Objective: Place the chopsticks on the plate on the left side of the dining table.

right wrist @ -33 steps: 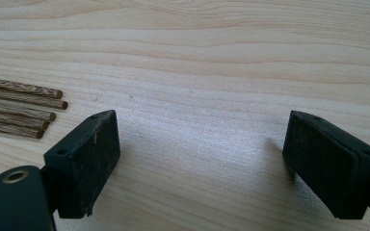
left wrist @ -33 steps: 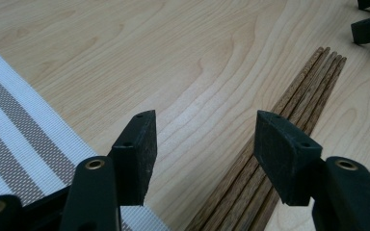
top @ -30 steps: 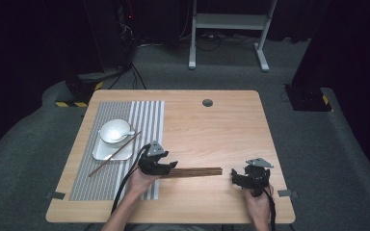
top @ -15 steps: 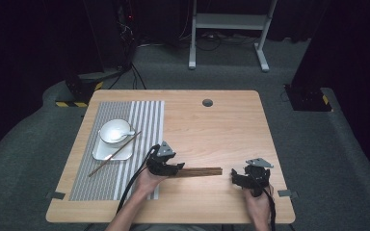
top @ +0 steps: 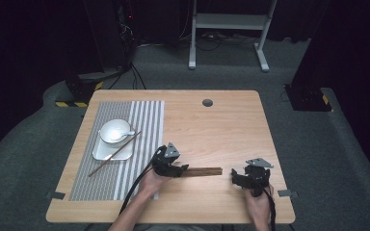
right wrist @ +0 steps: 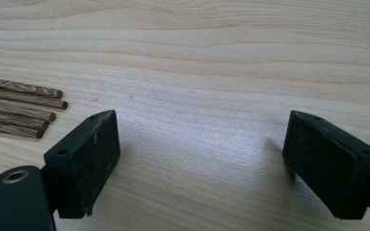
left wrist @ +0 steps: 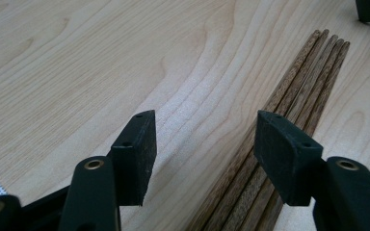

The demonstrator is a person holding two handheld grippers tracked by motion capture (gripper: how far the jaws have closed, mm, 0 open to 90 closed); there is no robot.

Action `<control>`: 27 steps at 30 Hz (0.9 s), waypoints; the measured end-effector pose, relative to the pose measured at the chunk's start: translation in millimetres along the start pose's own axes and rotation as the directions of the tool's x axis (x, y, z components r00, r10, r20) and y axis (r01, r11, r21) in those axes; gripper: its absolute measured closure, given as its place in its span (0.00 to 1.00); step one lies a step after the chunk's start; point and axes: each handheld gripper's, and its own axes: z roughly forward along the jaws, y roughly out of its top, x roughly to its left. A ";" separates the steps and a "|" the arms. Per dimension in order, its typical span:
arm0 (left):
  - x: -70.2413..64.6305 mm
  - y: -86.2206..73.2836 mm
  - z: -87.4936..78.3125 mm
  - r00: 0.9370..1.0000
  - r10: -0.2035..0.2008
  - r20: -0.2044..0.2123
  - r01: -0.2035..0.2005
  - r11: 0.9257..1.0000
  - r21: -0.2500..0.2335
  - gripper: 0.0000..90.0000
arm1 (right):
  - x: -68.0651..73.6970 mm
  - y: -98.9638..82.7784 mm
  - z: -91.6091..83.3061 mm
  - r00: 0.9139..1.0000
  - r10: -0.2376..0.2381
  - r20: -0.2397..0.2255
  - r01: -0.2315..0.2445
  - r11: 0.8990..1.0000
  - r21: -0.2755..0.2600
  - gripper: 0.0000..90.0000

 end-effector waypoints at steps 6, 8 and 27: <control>-0.5 -0.2 3.8 1.000 0.000 -0.003 0.000 1.000 0.008 0.45 | 0.0 0.0 0.0 1.000 0.000 0.000 0.000 1.000 0.000 0.14; -0.7 -0.2 4.9 1.000 -0.001 -0.005 0.002 1.000 0.008 0.45 | 0.0 0.0 0.0 1.000 0.000 0.000 0.000 1.000 0.000 0.14; 0.3 -1.1 7.5 1.000 -0.003 -0.009 0.003 1.000 0.011 0.45 | 0.0 0.0 0.0 1.000 0.000 0.000 0.000 1.000 0.000 0.14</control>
